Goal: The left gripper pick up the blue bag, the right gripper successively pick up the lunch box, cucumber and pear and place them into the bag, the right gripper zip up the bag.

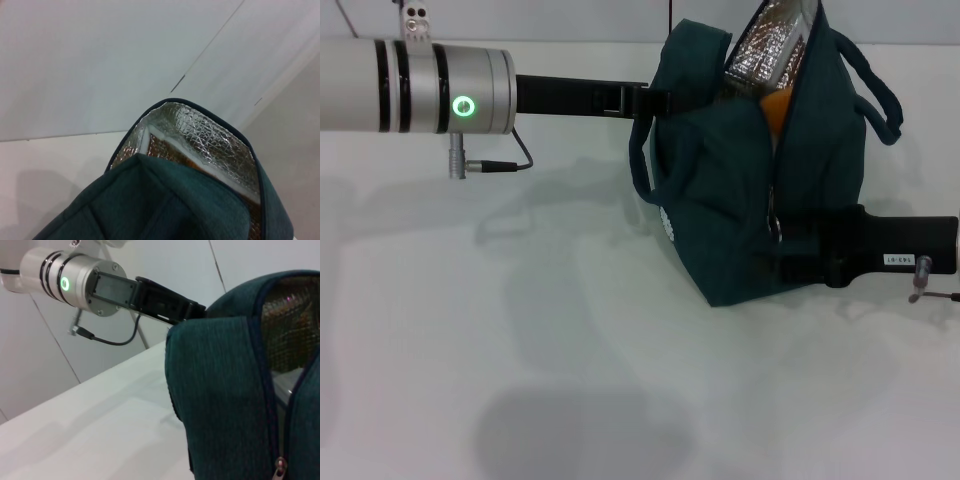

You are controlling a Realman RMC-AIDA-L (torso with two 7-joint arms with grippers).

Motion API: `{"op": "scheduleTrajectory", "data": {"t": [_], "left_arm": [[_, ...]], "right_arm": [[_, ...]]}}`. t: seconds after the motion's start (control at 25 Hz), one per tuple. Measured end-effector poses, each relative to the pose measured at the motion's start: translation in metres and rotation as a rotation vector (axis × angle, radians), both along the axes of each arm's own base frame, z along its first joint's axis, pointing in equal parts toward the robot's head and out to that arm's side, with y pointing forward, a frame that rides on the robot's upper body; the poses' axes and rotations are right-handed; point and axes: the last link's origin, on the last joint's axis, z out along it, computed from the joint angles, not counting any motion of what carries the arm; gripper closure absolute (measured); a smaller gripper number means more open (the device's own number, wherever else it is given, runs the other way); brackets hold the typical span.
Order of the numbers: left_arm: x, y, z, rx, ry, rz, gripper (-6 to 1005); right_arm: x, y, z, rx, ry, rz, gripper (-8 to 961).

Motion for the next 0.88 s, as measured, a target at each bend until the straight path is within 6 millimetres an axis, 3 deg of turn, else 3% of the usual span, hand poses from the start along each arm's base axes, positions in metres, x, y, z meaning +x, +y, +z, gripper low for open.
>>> {"op": "scheduleTrajectory", "data": {"t": [0.52,0.88], "left_arm": [[-0.0027,-0.0014,-0.0004,0.0,-0.003,0.009,925],[-0.0019,-0.0004,0.001,0.003,-0.001,0.005,924]], "right_arm": [[0.0034,0.0042,-0.0011,0.035,0.0,-0.037,259],[0.0061,0.0059,0.0,0.059,0.001,-0.051,603]]}}
